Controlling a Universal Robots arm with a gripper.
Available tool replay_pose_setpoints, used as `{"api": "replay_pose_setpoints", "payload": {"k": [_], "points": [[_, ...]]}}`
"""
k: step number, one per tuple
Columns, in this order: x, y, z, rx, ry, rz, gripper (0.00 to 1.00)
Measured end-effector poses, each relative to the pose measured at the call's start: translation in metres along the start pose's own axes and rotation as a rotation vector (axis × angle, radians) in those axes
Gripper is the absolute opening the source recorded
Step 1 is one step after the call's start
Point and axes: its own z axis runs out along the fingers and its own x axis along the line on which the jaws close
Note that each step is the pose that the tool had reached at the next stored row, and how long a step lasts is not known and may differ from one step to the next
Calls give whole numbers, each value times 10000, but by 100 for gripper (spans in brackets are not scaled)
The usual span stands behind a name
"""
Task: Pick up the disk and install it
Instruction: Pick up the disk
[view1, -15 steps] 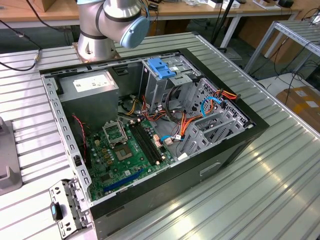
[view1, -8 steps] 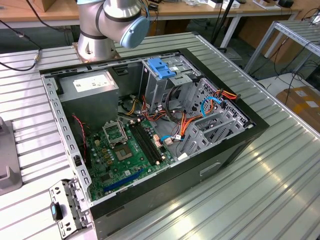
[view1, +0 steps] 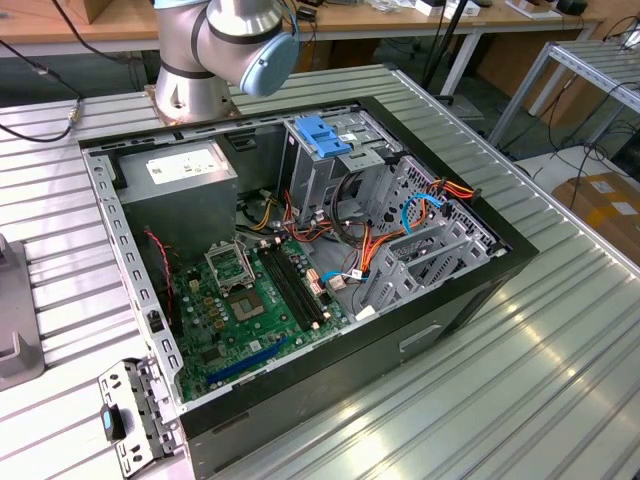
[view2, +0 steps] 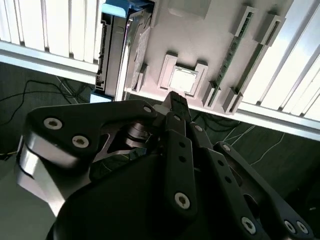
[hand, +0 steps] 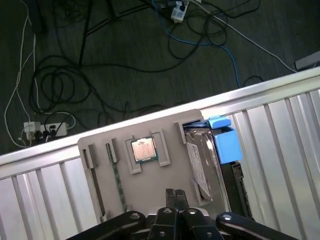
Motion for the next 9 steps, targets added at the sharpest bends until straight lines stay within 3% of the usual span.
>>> {"api": "replay_pose_setpoints", "payload": {"k": [9], "points": [[0,0,1,-33,61,-1373,10]]}}
